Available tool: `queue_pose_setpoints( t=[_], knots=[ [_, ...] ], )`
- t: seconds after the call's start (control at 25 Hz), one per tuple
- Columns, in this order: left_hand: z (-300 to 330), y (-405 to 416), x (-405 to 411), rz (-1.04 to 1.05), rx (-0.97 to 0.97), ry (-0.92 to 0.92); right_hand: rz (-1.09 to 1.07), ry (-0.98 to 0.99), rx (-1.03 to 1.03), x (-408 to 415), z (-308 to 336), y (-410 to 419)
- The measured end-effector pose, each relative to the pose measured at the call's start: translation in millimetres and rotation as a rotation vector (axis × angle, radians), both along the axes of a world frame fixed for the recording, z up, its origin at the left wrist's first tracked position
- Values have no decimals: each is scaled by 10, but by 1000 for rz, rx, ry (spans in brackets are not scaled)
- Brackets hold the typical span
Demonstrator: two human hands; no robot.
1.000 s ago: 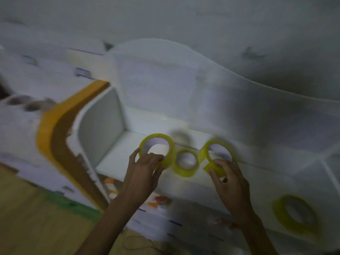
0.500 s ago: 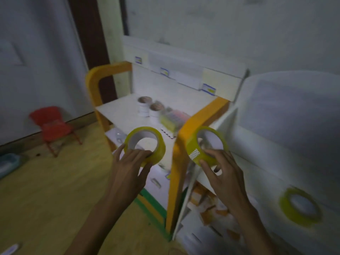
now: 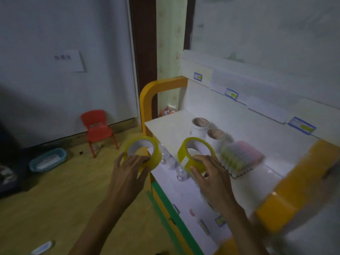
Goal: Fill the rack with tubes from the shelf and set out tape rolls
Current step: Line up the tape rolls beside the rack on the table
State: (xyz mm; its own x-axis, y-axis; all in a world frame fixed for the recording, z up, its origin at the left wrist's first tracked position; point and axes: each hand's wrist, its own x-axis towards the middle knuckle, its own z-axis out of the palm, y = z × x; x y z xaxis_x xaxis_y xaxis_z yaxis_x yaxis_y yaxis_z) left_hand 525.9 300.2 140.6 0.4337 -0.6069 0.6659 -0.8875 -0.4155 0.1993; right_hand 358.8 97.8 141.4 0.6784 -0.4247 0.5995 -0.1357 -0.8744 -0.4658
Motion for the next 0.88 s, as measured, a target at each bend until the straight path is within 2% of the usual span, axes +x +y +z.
queue_pose_setpoints(
  t=[0.32,0.56,0.88],
  knots=[
    [-17,-940,1704,-95,129,22,-72,-4,85,1485,-161,-703],
    [-108,-1639,2562,-237,139,14,-146,1,116,2177,-196,-1137],
    [-439,-2685,3506,-518,176,18,-384,-12,138,2996,-526,-1366]
  ],
)
